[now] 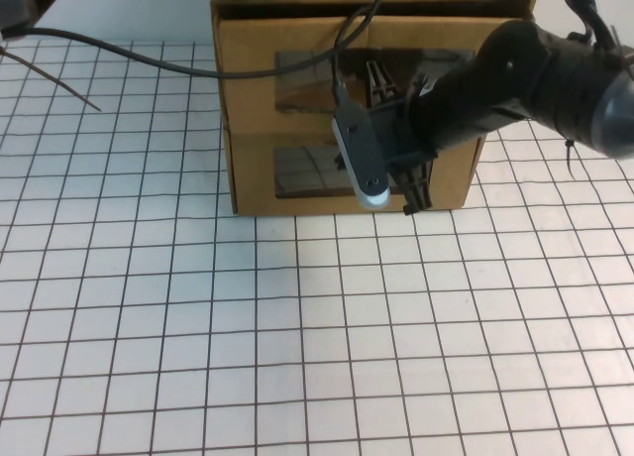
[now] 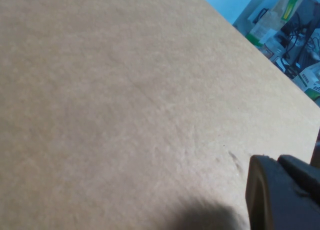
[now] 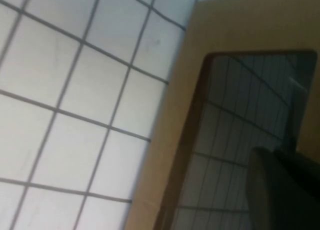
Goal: Close the shoe box
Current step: Close the shoe box with your right arm
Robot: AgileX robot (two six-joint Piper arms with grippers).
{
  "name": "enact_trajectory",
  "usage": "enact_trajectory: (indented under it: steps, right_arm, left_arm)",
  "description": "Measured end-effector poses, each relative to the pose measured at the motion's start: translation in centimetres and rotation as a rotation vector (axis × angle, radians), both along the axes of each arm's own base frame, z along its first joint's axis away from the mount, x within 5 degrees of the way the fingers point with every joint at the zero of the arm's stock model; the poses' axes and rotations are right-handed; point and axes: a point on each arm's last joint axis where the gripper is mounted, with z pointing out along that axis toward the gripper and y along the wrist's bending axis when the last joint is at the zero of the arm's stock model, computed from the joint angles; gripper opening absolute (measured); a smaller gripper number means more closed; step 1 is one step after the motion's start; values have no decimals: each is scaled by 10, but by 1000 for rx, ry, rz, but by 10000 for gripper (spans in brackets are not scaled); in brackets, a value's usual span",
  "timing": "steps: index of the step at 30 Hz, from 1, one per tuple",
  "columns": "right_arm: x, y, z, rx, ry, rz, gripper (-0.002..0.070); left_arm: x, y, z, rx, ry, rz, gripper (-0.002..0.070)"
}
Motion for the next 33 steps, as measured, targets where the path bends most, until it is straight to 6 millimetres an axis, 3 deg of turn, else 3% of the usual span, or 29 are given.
enact_trajectory:
  steps: [5,11,14,20,28,33]
  right_arm:
    - [18,0,-10,-2,7,-11,-14]
    - [18,-1,-10,-23,11,-10,-14]
    - [14,-3,1,-13,15,-28,-14]
    - [-6,-11,31,-27,27,4,-14]
    - [-58,3,47,-128,-74,113,-14]
    - [-76,5,61,-87,-126,98,-14]
  left_arm:
    - [-1,1,0,15,-11,-18,-5]
    - [-2,0,-1,26,-16,-33,-5]
    - [-2,0,-1,33,-23,-40,-5]
    - [-8,2,6,60,-65,-59,-5]
    - [-38,13,53,60,-178,-55,-5]
    - [-43,14,54,83,-147,-81,-5]
